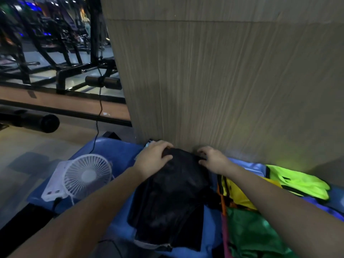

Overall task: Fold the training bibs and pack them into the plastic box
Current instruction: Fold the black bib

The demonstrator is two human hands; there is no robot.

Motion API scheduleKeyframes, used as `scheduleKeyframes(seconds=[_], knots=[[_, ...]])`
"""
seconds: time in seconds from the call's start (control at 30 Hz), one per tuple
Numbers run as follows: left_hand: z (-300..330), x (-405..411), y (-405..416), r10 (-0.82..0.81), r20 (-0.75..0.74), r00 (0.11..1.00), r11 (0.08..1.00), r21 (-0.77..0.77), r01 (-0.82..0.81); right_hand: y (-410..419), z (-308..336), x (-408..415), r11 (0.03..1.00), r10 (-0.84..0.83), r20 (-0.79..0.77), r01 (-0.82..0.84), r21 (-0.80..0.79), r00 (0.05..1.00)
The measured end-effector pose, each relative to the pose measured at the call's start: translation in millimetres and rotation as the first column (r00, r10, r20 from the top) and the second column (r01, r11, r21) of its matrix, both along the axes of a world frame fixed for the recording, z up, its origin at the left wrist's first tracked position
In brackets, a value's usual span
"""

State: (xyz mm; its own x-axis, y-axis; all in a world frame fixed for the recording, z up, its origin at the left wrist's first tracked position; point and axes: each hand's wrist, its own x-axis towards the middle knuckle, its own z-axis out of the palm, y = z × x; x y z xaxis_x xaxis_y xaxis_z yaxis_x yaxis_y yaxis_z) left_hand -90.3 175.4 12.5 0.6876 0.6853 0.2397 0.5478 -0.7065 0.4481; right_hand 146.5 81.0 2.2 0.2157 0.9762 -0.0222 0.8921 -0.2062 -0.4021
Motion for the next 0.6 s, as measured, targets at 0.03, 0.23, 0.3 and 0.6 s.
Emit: scheduleKeyframes(seconds=[0.03, 0.23, 0.3, 0.6], knots=[[-2, 12, 9, -0.005, -0.044, 0.999, 1.000, -0.009, 0.005, 6, -5, 3, 0.999, -0.008, -0.008, 0.007, -0.032, 1.000], [-25, 38, 57, -0.023, -0.461, 0.887, 0.998, -0.062, -0.006, 34, -33, 18, 0.979, -0.004, -0.005, 0.003, -0.206, 1.000], [-26, 32, 66, -0.021, -0.518, 0.855, 1.000, -0.014, 0.017, 37, -33, 21, 0.976, 0.013, 0.030, -0.007, -0.218, 0.999], [-13, -20, 72, -0.008, -0.110, 0.994, 0.999, -0.045, 0.003, 16, 0, 2, 0.994, 0.085, -0.461, -0.045, 0.097, 0.883]])
